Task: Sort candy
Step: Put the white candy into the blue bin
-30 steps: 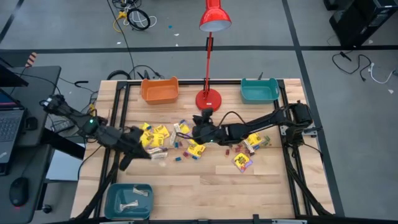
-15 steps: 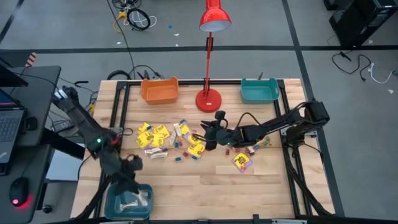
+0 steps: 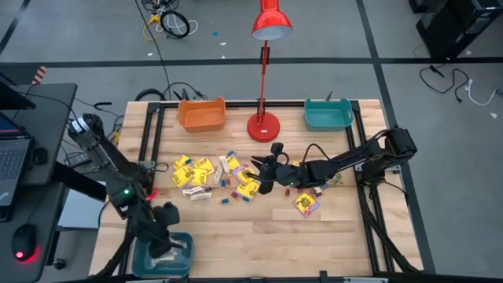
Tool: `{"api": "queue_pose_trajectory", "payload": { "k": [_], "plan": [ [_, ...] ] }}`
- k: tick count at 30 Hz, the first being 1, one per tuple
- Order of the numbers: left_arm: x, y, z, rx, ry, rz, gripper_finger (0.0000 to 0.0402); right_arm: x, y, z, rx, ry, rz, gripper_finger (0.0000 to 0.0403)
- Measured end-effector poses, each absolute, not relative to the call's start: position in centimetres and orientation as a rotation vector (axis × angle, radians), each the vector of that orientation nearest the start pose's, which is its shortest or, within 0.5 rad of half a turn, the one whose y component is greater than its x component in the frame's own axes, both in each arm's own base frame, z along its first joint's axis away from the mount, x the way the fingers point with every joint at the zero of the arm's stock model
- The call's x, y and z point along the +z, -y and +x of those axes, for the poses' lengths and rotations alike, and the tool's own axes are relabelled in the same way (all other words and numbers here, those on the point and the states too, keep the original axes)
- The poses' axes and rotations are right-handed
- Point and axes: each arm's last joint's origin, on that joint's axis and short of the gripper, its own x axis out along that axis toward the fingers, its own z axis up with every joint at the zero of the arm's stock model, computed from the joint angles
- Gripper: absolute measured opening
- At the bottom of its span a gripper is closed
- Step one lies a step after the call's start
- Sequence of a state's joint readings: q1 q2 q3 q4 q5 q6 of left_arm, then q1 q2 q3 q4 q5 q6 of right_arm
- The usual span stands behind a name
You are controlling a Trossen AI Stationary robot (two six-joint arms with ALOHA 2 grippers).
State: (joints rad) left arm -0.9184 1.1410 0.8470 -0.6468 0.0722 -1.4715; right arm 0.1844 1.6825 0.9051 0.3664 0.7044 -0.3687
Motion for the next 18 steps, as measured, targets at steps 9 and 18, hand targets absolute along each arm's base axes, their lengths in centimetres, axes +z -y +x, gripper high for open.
{"api": "queue_pose_trajectory", "payload": {
  "k": [9, 18],
  "plan": [
    [22.5, 19.0, 13.7, 0.006, -1.343, -0.792, 0.0000, 20.1, -4.7, 34.6, -0.436, -0.467, -0.532, 0.0050],
    [20.9, 20.9, 13.6, 0.031, -1.334, -0.764, 0.0000, 20.1, -4.7, 34.6, -0.439, -0.458, -0.523, 0.0050]
  ]
}}
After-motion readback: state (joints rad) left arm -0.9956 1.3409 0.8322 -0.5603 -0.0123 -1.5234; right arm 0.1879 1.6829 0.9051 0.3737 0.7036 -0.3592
